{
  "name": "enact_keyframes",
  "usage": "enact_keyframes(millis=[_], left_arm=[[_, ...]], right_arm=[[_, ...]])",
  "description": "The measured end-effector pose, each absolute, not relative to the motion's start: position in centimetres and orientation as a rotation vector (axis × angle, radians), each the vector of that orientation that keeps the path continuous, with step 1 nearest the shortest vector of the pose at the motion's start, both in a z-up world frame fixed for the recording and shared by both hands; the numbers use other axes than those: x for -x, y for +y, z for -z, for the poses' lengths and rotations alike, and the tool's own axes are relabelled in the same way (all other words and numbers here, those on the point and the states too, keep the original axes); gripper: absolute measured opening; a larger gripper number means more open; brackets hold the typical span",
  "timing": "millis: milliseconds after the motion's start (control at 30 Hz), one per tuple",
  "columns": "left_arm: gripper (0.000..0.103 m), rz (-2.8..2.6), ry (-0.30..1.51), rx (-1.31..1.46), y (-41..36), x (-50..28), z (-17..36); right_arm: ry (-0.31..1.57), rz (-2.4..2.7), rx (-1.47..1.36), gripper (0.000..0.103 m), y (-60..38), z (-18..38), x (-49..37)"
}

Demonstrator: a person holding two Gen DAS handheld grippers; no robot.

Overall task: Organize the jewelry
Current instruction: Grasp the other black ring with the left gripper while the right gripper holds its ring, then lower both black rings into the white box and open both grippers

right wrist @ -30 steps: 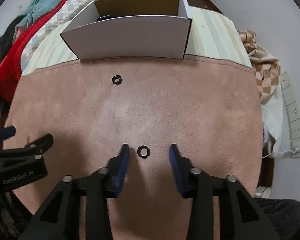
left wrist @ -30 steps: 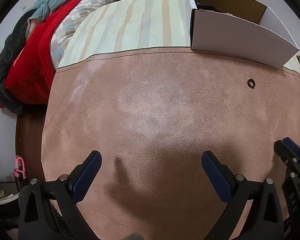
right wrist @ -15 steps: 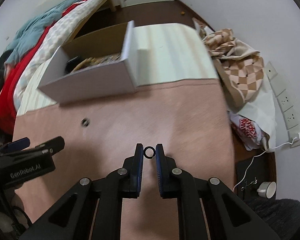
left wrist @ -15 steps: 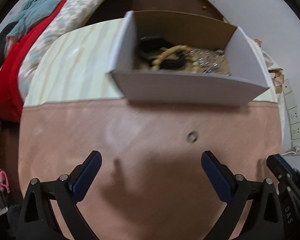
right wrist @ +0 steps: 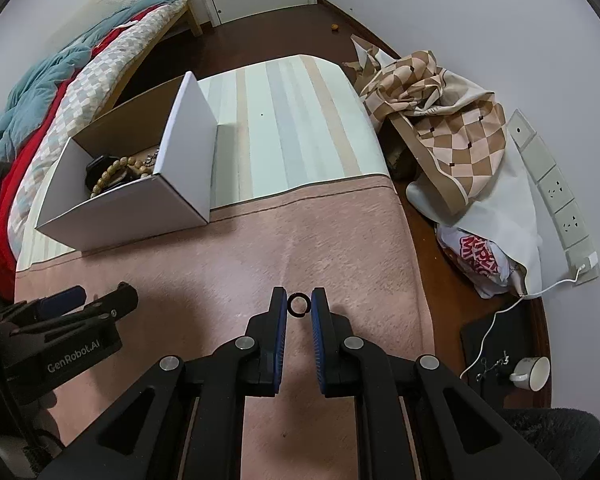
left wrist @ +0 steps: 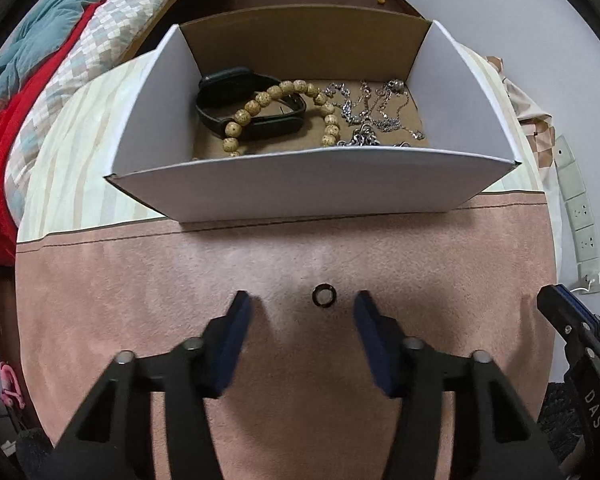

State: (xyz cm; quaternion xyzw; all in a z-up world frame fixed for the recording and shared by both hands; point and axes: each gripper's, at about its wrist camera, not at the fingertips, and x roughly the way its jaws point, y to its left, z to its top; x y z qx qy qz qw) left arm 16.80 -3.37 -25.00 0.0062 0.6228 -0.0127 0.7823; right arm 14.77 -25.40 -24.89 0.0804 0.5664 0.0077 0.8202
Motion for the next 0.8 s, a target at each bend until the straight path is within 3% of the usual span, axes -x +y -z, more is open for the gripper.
enact_keyframes(millis=[100,300,367,800], left_arm=[[0.043,0.025,1.34,-0.011,-2.9,-16.9,25.1],[0.024,0.035,1.319,-0.011,-2.9,-16.9,24.9],[0.013,0.04,1.315,-0.009,-3.0,-16.8,24.9],[0.01,0.062,1.207,-0.002,-2.7,-14.4,20.2]], right_arm=[[1.208,-0.015,-0.172,0.013,-25.4,25.0,-15.1],[1.209,-0.012,-0.17,0.013,-25.4,25.0,-15.0],[1.207,-0.011,-0.168,0.013,-25.4,24.9,-15.1],[1.148,-0.035,-0.18,0.013,-25.0,21.9,-15.0]])
